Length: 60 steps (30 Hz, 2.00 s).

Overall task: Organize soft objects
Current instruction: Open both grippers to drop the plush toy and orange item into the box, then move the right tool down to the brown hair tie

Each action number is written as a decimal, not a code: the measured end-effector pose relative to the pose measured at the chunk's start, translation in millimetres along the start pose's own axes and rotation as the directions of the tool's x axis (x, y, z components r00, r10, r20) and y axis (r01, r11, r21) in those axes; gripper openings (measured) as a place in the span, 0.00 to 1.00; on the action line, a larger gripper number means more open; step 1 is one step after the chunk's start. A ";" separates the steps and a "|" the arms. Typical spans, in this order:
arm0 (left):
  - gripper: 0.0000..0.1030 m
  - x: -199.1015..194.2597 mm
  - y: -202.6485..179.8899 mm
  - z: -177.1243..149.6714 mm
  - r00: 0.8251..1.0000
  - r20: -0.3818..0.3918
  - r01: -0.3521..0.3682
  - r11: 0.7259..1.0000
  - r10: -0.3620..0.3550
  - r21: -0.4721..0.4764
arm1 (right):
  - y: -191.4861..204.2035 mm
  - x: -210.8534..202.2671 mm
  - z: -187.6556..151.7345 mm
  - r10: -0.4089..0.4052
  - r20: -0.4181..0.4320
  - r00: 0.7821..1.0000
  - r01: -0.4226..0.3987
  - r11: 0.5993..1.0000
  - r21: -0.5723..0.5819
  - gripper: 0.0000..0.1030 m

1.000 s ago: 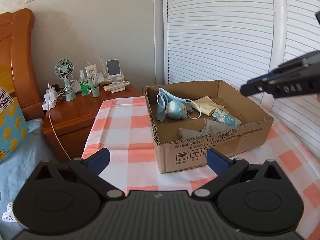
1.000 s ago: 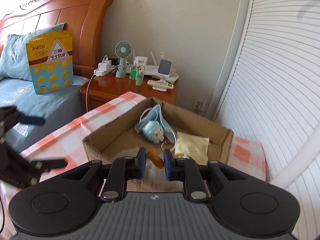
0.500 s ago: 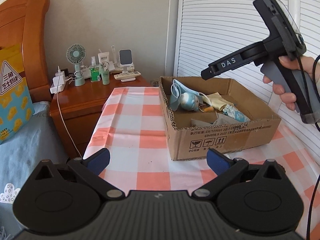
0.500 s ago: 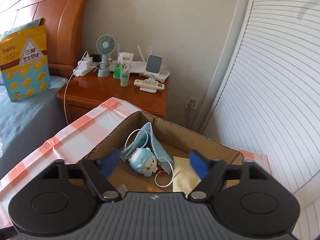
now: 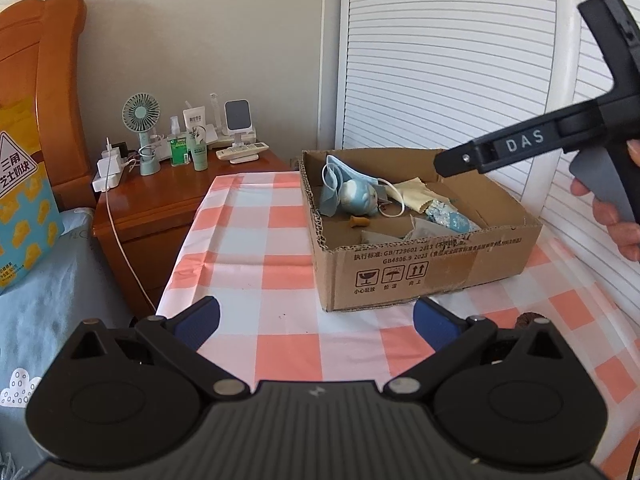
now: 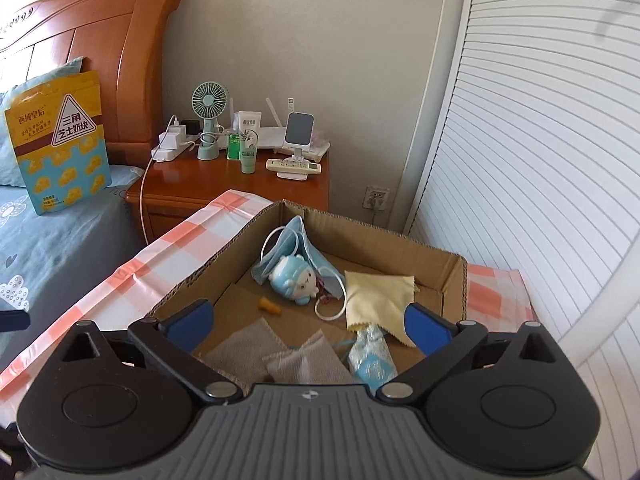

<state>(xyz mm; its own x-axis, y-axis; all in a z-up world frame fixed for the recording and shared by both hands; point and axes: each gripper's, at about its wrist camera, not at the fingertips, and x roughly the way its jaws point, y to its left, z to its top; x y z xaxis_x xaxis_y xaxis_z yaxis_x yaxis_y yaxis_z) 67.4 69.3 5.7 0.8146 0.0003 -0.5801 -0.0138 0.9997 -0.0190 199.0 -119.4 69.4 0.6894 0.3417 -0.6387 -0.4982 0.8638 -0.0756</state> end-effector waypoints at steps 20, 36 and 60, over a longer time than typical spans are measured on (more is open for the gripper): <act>0.99 4.2 -21.9 -9.2 0.996 -0.066 0.071 0.997 -0.068 0.042 | -19.1 -9.6 -139.8 -0.176 -0.229 0.958 0.226 0.949 0.218 1.00; 0.99 10.0 -27.0 -13.9 0.991 -0.106 0.084 0.996 -0.079 0.037 | -27.4 -0.3 -165.5 -0.228 -0.288 0.930 0.300 0.924 0.236 1.00; 0.99 22.5 -37.6 -18.6 0.984 -0.150 0.105 0.993 -0.096 0.051 | -15.3 -13.4 -171.1 -0.133 -0.203 0.970 0.172 0.966 0.193 0.68</act>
<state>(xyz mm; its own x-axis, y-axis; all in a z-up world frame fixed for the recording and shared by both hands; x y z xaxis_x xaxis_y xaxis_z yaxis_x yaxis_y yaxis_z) 75.4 31.2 -21.7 0.7159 -0.0997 -0.6911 0.1011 0.9941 -0.0386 107.4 -200.5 -51.9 0.6282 0.1418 -0.7651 -0.2612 0.9646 -0.0357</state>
